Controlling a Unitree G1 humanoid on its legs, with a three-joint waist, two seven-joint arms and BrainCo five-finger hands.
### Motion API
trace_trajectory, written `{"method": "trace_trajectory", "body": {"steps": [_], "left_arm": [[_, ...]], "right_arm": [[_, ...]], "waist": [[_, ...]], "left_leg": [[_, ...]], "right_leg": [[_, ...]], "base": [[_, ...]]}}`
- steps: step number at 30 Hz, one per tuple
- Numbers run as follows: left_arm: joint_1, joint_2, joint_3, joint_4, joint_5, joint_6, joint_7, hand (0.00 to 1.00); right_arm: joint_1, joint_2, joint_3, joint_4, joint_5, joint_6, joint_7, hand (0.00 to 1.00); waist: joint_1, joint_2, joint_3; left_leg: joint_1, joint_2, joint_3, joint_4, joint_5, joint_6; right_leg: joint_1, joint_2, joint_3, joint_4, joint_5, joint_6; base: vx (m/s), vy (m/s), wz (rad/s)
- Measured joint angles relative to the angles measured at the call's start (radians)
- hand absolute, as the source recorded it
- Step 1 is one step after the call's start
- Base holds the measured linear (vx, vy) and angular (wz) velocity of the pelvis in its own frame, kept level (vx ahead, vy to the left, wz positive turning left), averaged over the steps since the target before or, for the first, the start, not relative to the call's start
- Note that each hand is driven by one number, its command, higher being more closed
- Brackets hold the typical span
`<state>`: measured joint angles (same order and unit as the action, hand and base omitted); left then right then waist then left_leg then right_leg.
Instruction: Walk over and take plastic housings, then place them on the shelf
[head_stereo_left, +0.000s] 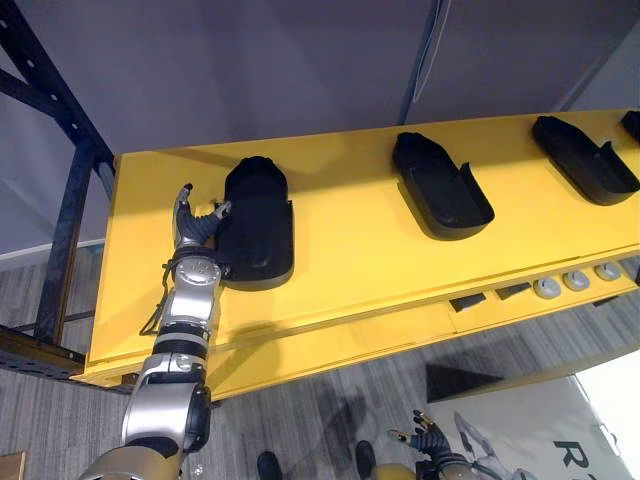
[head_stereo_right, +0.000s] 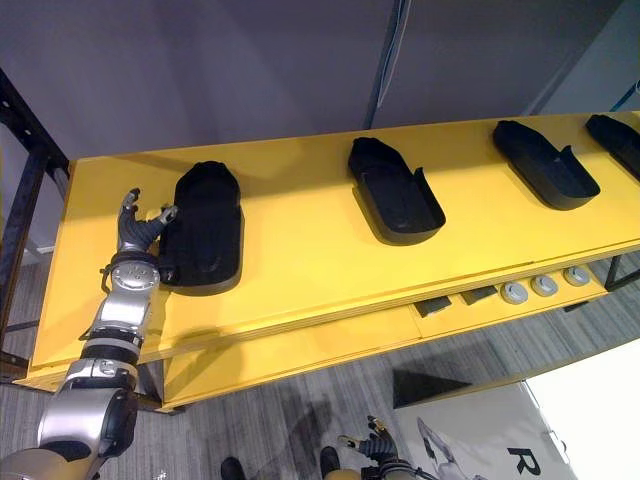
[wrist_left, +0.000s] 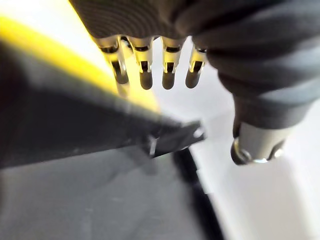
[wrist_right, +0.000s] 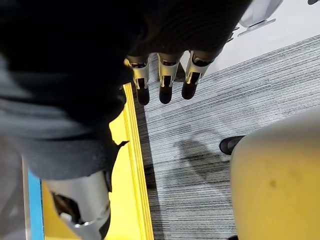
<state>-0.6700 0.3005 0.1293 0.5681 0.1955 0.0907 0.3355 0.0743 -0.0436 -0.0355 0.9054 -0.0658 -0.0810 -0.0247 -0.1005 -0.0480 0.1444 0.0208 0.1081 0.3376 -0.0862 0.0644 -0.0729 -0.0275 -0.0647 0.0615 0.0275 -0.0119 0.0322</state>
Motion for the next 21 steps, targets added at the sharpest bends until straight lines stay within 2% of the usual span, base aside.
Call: {"method": "trace_trajectory", "body": {"steps": [4,8,12,13,14,21], "left_arm": [[0.071,-0.067,0.000,-0.165,-0.018,-0.006,0.039,0.00],[0.125,-0.101,-0.002,-0.297,-0.018,-0.022,0.069,0.00],[0.197,-0.142,-0.066,-0.556,-0.004,-0.044,0.086,0.00],[0.230,-0.155,-0.090,-0.622,0.013,-0.063,0.089,0.00],[0.267,-0.173,-0.109,-0.679,0.028,-0.083,0.089,1.00],[0.580,-0.266,-0.214,-0.841,0.066,-0.152,0.048,1.00]], "right_arm": [[0.001,-0.002,0.001,0.003,-0.001,0.001,-0.002,0.00],[0.001,-0.003,0.005,0.004,-0.001,0.002,-0.003,0.00],[0.001,-0.006,0.005,0.011,-0.001,0.003,-0.003,0.00],[0.002,-0.006,0.004,0.012,-0.001,0.003,-0.003,0.00],[0.002,-0.007,0.004,0.012,-0.001,0.003,-0.003,0.00],[0.014,-0.007,0.000,0.016,-0.001,0.002,-0.003,0.00]], "waist": [[0.008,0.001,0.001],[0.009,0.002,0.001],[0.022,0.003,0.000],[0.024,0.005,-0.002],[0.026,0.007,-0.003],[0.049,0.026,-0.017]], "left_leg": [[0.012,-0.002,-0.016,-0.001,0.000,0.000],[0.017,-0.002,-0.024,-0.001,0.001,0.001],[0.014,-0.002,-0.029,0.000,0.001,0.001],[0.014,-0.002,-0.030,0.000,0.001,0.001],[0.014,-0.002,-0.030,0.000,0.001,0.001],[0.029,0.000,-0.030,-0.001,-0.001,0.002]], "right_leg": [[0.016,-0.004,-0.020,0.000,-0.005,0.001],[0.025,-0.003,-0.023,-0.003,-0.005,0.001],[0.033,-0.003,-0.020,-0.003,-0.005,0.001],[0.034,-0.003,-0.020,-0.003,-0.005,0.001],[0.034,-0.003,-0.020,-0.003,-0.005,0.001],[0.049,-0.003,-0.017,-0.001,-0.005,0.002]], "base": [[-0.05,0.011,0.12],[-0.01,0.004,0.05],[0.01,0.004,0.02],[0.01,0.013,0.04],[0.00,0.000,0.00],[-0.02,0.006,0.00]]}}
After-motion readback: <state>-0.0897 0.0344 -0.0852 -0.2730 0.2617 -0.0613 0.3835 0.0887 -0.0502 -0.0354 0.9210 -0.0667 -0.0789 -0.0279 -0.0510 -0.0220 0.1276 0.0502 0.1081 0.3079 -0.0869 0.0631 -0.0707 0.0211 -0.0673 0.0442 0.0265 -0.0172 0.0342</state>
